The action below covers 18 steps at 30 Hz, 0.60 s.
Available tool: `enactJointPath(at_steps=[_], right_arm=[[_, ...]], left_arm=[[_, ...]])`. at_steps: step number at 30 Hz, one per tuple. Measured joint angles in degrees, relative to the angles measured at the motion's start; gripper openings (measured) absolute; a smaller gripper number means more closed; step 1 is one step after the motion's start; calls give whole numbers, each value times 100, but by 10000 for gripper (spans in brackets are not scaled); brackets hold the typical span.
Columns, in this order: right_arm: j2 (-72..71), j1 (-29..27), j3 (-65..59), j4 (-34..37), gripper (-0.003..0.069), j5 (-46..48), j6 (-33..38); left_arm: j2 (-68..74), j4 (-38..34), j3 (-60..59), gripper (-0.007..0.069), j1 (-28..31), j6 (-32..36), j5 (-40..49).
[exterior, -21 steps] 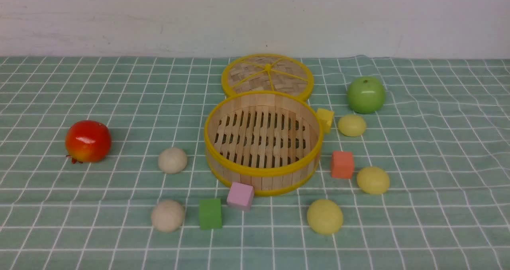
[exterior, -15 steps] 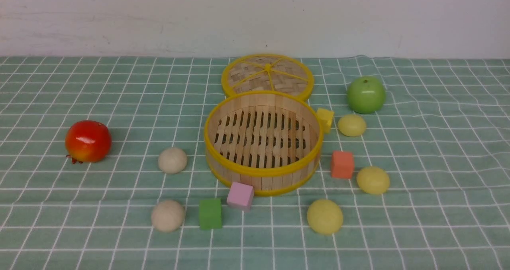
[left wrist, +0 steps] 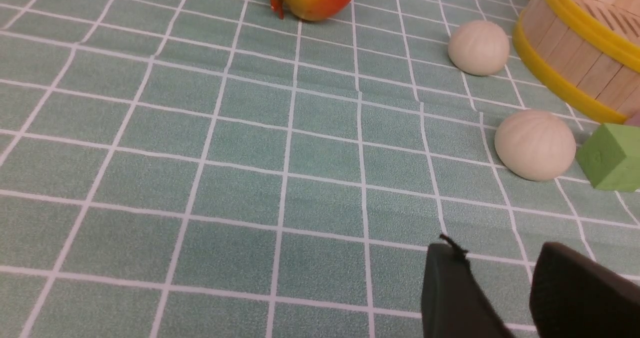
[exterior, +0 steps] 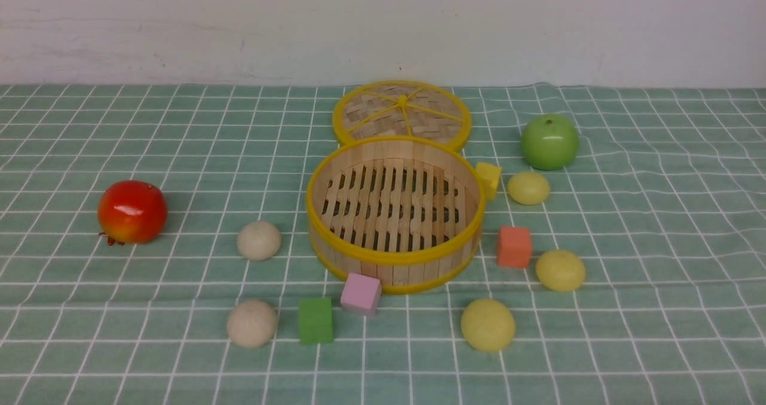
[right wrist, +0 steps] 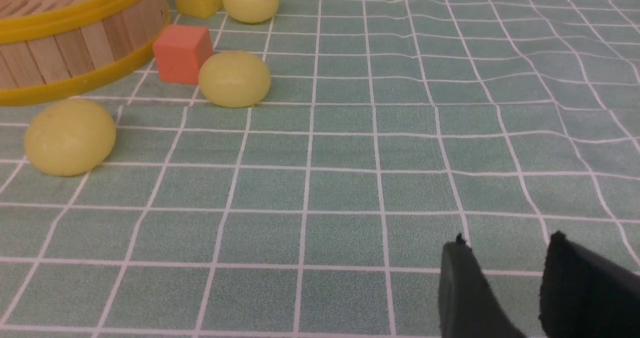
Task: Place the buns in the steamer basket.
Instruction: Use the left arm to grab a steamed stuffed bun
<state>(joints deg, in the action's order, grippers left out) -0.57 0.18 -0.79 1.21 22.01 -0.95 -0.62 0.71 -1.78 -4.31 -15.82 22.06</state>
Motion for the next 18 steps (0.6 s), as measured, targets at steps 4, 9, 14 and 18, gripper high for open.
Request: enactJointPath(at_steps=[4, 9, 14, 18], right_arm=[[0, 0, 0, 0, 240, 0, 0], [0, 0, 0, 0, 240, 0, 0], [0, 0, 0, 0, 240, 0, 0], [0, 0, 0, 0, 240, 0, 0]], left_arm=[[0, 0, 0, 238, 0, 0, 0], [0, 0, 0, 238, 0, 0, -6], [0, -360, 0, 238, 0, -196, -389], [0, -1885, 0, 238, 0, -1114, -1220]])
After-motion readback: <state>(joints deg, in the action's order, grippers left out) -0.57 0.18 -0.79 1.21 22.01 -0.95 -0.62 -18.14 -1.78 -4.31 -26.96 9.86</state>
